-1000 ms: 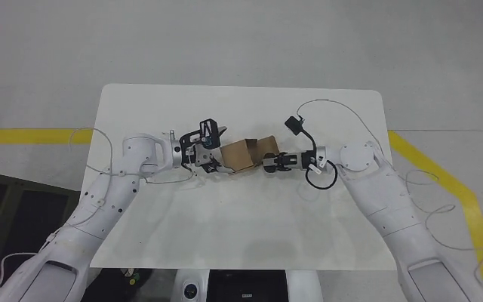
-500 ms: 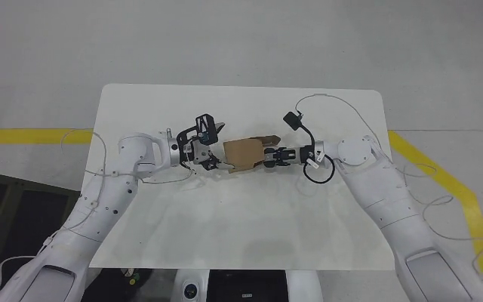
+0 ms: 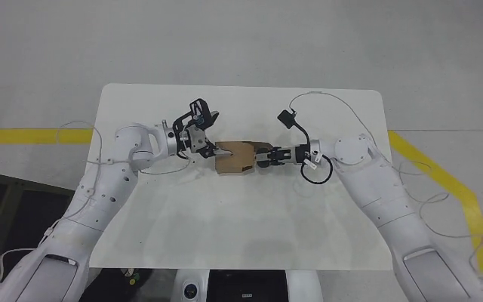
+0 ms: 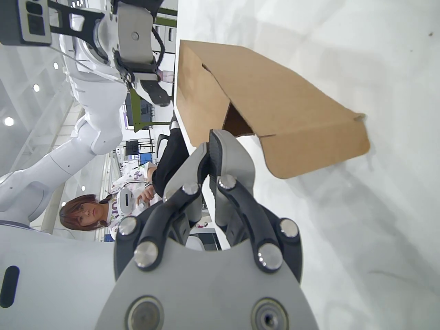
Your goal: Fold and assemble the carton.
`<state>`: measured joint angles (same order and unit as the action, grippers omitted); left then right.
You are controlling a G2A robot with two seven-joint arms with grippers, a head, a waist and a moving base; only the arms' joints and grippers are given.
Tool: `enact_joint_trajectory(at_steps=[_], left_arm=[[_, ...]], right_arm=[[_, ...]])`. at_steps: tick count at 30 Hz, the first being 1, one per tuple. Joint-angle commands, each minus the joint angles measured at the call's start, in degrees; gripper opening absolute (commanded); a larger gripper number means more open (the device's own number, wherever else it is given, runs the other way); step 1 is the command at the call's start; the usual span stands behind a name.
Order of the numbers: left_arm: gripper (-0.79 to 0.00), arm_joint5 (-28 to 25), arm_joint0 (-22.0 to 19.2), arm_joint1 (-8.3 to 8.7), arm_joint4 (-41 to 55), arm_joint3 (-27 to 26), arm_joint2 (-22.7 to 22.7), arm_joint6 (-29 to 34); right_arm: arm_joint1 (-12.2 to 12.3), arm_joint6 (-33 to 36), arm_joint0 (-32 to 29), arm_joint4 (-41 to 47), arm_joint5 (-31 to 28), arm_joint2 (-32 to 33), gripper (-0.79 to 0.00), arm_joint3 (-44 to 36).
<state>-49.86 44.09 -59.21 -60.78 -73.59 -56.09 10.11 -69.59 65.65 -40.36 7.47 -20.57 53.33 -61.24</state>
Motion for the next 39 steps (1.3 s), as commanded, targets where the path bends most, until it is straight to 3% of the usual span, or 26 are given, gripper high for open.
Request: enact_joint_trajectory(at_steps=[1,8,14,19,36,39], left_arm=[[0.000,0.0,-0.6,-0.09,0.9,0.7,-0.3,0.0],[0.000,-0.8,-1.0,0.11,2.3,1.2,-2.1,-0.5],[0.000,-1.0,-0.2,0.39,2.0,0.6,-3.3,-1.0],[0.000,-1.2,0.3,0.49,2.0,0.3,-3.7,-1.0],[0.000,-1.7,0.4,0.29,2.5,0.6,-3.9,-0.6],[0.000,-1.8,0.4,0.26,2.5,0.6,-3.9,-0.5]], right_arm=[[0.3,-0.6,0.2,-3.5,-3.2,0.3,-0.785,-1.8],[2.3,-2.2,-1.0,-15.5,-7.9,3.2,-0.776,-10.3],[4.3,-6.3,-4.4,-24.8,-10.4,8.3,-0.705,-18.2],[5.0,-6.0,-5.4,-29.1,-10.5,8.5,-0.545,-19.1],[2.5,-11.9,2.8,-34.5,-13.4,-0.6,-0.560,-8.3],[2.1,-12.1,3.9,-34.0,-13.9,-1.6,-0.628,-6.7]])
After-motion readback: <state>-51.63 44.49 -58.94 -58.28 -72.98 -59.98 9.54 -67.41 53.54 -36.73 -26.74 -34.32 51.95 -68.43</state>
